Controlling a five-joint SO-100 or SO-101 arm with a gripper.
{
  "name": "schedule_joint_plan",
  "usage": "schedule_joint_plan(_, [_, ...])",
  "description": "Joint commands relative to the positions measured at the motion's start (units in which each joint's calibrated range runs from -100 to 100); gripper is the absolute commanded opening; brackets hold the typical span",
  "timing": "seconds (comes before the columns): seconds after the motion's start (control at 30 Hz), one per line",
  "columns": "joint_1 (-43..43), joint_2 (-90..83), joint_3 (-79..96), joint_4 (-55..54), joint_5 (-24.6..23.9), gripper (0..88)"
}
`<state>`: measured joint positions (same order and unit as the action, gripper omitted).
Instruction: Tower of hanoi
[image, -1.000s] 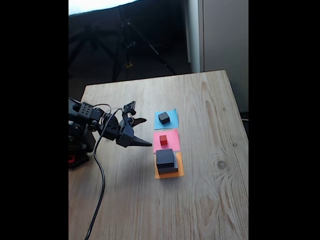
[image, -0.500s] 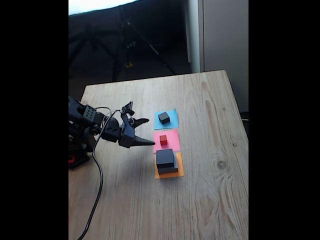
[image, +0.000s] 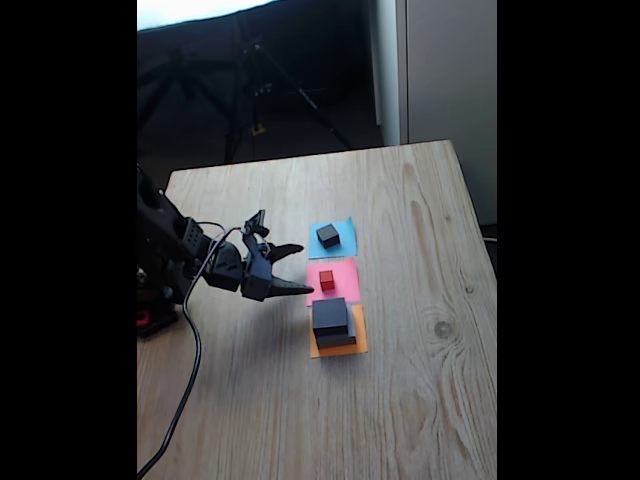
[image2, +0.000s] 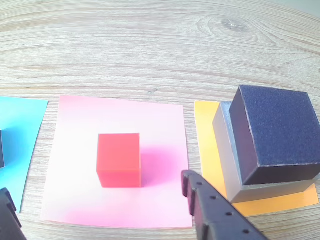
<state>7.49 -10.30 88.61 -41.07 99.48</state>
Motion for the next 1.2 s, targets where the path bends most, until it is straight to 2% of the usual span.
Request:
schedule_joint_plan(0.0, [-1.18, 3.57, -2.98, -4.29, 0.52, 41.1])
schedule_joint_plan(0.37, [-2.10, 13.18, -10.80, -7.45, 0.52, 39.0])
schedule_joint_plan(0.77, [-2.85, 21.81, -10.61, -17.24, 0.52, 35.4])
schedule_joint_plan(1.0, [-3.60, 24.99, -12.80, -18.78, 0.52, 35.4])
schedule_joint_plan(1.17, [-3.93, 27.71, -15.25, -19.83, 0.52, 29.8])
